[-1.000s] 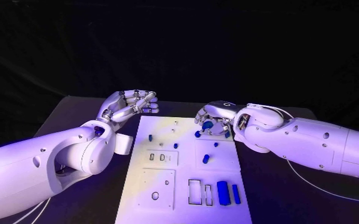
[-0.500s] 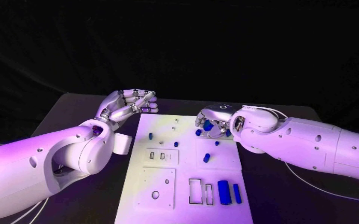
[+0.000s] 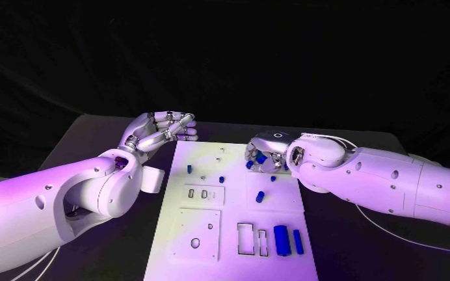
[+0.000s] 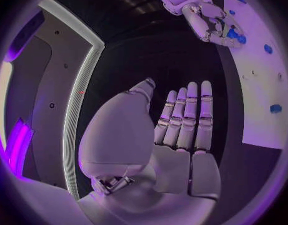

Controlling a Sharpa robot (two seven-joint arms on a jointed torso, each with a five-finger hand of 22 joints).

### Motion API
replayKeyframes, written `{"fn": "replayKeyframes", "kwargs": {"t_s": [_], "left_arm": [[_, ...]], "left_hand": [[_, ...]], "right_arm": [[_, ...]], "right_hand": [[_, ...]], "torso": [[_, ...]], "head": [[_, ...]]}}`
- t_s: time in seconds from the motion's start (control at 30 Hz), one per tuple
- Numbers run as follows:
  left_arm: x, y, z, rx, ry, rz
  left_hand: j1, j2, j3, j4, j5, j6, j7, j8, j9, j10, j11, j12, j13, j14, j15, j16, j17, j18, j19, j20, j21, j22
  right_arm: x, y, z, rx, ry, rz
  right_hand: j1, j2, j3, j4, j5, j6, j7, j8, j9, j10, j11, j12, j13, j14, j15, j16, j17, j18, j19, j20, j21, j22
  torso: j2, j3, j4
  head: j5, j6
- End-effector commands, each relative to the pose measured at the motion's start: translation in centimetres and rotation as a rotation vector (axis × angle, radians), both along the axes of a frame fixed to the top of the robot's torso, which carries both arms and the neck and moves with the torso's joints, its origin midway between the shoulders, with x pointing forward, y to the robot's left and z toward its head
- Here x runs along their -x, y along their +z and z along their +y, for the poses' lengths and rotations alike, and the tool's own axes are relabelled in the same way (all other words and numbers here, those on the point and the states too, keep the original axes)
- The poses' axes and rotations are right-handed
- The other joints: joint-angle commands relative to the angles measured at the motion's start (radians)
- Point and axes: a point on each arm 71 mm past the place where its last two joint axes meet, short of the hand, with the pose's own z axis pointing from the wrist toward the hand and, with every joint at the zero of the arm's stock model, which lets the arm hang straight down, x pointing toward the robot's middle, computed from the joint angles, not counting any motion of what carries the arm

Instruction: Assemble the parts on the task board

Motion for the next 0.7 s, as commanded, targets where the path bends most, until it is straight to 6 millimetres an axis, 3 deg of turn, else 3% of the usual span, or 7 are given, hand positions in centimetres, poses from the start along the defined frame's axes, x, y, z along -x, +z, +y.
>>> {"fn": "replayKeyframes", "kwargs": {"t_s": [0.03, 0.37, 0.7], "left_arm": [[0.07, 0.18, -0.21, 0.009, -0.023, -0.001], [0.05, 0.16, -0.16, 0.013, -0.024, 0.007], [0.05, 0.17, -0.16, 0.015, -0.026, 0.013]], "left_hand": [[0.011, 0.002, -0.004, 0.001, -0.001, -0.001, 0.008, -0.001, 0.0, -0.005, 0.003, -0.007, -0.001, 0.002, 0.003, 0.006, 0.001, 0.013, 0.008, 0.0, 0.007, 0.002], [0.011, 0.006, -0.003, 0.003, -0.001, -0.001, 0.008, -0.001, 0.0, -0.007, 0.004, -0.009, -0.001, 0.001, 0.004, 0.005, 0.002, 0.013, 0.008, 0.0, 0.007, 0.001], [0.011, 0.007, -0.003, 0.003, 0.0, -0.001, 0.008, -0.001, 0.0, -0.007, 0.004, -0.01, -0.001, 0.001, 0.004, 0.005, 0.003, 0.013, 0.008, 0.0, 0.007, 0.001]], "right_arm": [[0.01, -0.14, 0.06, 0.018, -0.004, -0.003], [0.0, -0.37, 0.31, 0.013, -0.01, -0.001], [-0.1, -0.57, 0.38, 0.012, -0.027, -0.008]], "right_hand": [[-0.001, 0.016, 0.014, 0.004, -0.001, 0.009, -0.003, 0.006, 0.002, 0.011, -0.001, 0.007, 0.001, 0.037, -0.004, 0.007, 0.002, -0.012, 0.008, 0.001, 0.008, 0.01], [0.003, 0.026, 0.047, 0.009, -0.011, 0.02, -0.009, 0.013, 0.01, 0.025, -0.006, 0.013, 0.003, 0.038, -0.008, 0.021, 0.013, -0.018, 0.024, -0.002, 0.033, 0.049], [0.008, 0.029, 0.068, 0.008, -0.024, 0.029, -0.013, 0.021, 0.018, 0.032, -0.01, 0.015, 0.004, 0.04, -0.011, 0.031, 0.021, -0.021, 0.031, -0.005, 0.046, 0.069]], "torso": [[0.002, -0.001, -0.0005], [0.004, -0.0031, 0.0047], [0.005, -0.0047, 0.0045]], "head": [[0.001, 0.0], [0.0, -0.002], [-0.002, -0.005]]}}
